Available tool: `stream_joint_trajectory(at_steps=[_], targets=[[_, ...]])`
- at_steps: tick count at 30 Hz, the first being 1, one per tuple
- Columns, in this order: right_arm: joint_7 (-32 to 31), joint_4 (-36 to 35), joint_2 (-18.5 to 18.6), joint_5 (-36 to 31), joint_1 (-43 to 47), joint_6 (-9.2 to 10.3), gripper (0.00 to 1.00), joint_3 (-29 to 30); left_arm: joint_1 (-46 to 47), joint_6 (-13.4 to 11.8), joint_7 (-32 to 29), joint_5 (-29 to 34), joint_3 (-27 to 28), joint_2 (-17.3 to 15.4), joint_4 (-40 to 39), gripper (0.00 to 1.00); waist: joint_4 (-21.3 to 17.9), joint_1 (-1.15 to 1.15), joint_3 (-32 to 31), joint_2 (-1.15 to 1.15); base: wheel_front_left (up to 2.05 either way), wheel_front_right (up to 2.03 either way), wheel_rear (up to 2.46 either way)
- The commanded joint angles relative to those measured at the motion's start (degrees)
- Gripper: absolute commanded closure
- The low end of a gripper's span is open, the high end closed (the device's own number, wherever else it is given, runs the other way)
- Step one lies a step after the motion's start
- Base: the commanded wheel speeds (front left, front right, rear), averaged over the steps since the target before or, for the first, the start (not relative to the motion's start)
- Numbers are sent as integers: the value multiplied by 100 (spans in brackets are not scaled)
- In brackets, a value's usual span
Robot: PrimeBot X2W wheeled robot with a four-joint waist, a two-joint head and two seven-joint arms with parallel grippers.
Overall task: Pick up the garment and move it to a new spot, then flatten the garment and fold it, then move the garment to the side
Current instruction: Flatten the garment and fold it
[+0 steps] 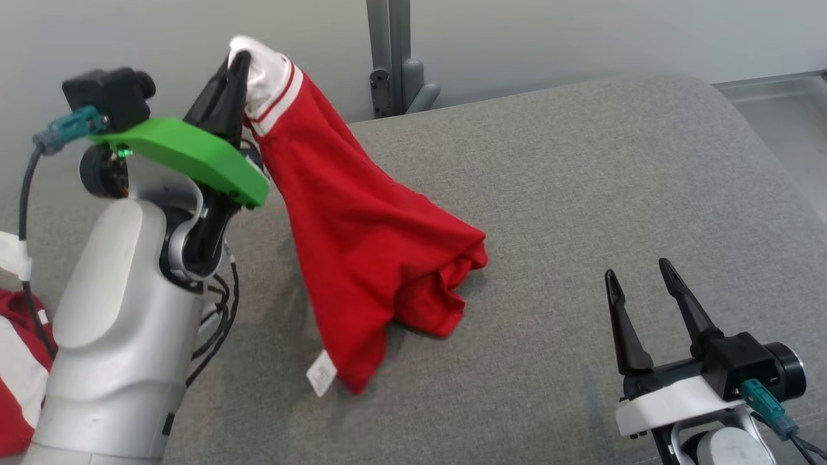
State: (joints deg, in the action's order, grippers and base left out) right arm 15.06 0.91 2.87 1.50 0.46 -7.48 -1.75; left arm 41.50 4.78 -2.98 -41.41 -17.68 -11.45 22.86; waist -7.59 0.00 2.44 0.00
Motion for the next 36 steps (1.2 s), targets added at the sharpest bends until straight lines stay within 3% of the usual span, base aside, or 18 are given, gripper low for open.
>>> stream_joint_trajectory(at_steps=[1,10,14,19,25,31,32,33,34,36], targets=[[18,15,6,29,-45,-2,0,-43,246,-24,-63,101,-31,12,-81,100,-53,0,-12,0,0,0,0],[18,25,50,44,-149,-3,0,-188,1214,89,-386,369,-694,462,20,100,-497,0,15,0,0,0,0],[18,-18,42,68,-267,-3,0,-264,1105,154,-429,363,-1240,731,432,100,-756,0,231,0,0,0,0],[18,-9,20,139,-443,-2,0,-346,651,199,-205,108,-2231,843,1055,100,-1143,0,592,0,0,0,0],[19,-40,-1,396,-652,-3,0,-416,303,-137,242,-488,-3706,829,1046,100,-1540,0,1066,0,0,0,0],[18,-26,3,677,-755,-2,0,-507,472,-494,771,-934,-4622,839,1141,97,-1829,0,1292,0,0,0,0],[18,-24,2,698,-754,-3,0,-495,487,-531,813,-1024,-4719,839,1147,66,-1846,0,1306,0,0,0,0],[18,-22,2,720,-747,-3,0,-476,522,-549,841,-1115,-4827,839,1153,26,-1853,0,1317,0,0,0,0],[18,-13,2,728,-733,-3,0,-448,565,-598,866,-1143,-4933,839,1165,0,-1851,0,1319,0,0,0,0],[18,2,1,755,-707,-3,0,-400,671,-623,965,-1244,-5101,845,1090,0,-1832,0,1311,0,0,0,0]])
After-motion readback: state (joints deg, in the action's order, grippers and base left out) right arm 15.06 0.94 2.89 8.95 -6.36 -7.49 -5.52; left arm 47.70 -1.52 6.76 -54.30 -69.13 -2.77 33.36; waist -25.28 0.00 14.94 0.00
